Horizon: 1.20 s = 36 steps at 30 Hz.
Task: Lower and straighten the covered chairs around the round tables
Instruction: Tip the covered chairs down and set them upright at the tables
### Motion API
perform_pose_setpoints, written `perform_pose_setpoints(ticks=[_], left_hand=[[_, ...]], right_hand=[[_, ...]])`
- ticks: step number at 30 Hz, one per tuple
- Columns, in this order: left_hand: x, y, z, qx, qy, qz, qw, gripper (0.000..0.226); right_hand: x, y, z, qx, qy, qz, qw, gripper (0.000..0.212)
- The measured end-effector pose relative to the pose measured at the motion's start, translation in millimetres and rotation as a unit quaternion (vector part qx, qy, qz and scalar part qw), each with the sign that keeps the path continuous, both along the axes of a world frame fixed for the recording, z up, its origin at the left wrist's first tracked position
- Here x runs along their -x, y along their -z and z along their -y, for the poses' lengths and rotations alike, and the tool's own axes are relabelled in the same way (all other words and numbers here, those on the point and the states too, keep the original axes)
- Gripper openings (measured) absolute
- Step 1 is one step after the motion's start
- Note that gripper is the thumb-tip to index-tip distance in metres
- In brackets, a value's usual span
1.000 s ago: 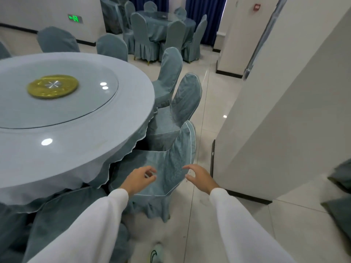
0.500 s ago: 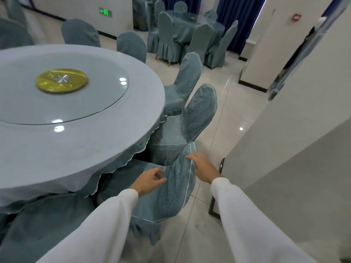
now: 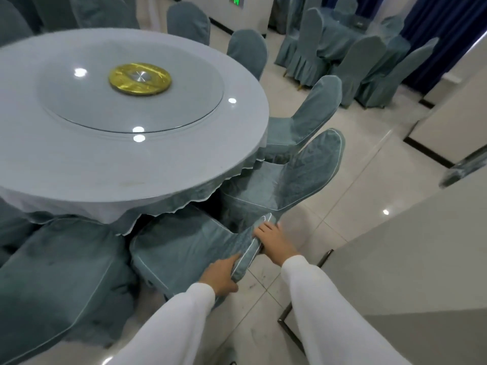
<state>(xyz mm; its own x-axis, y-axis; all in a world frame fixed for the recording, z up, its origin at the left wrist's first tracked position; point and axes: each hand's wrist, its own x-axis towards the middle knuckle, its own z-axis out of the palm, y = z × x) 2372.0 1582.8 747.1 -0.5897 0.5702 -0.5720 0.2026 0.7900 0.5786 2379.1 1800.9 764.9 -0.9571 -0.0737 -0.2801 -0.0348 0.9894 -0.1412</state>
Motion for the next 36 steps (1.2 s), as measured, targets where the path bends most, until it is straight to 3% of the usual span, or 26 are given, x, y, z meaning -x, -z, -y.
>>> perform_pose_setpoints(ticks=[11,25,36], left_hand=[[-10.6,-25.1,7.2,0.0,0.037,-0.002,0.999,0.083],[-9.4,-10.3,15.7,0.026,0.086,-0.01,0.996,0.095],[7.7,-16.1,25.6,0.006,0.115,-0.023,0.993,0.087]], right_hand=[[-23.9,-2.2,-9.0,-0.024,-0.077,-0.02,0.997,0.037],[-29.4,-5.0,-15.5,-0.024,-0.162,-0.065,0.984,0.026],[-24.0,-12.4,-8.6,-0.023,-0.131,-0.022,0.991,0.028]])
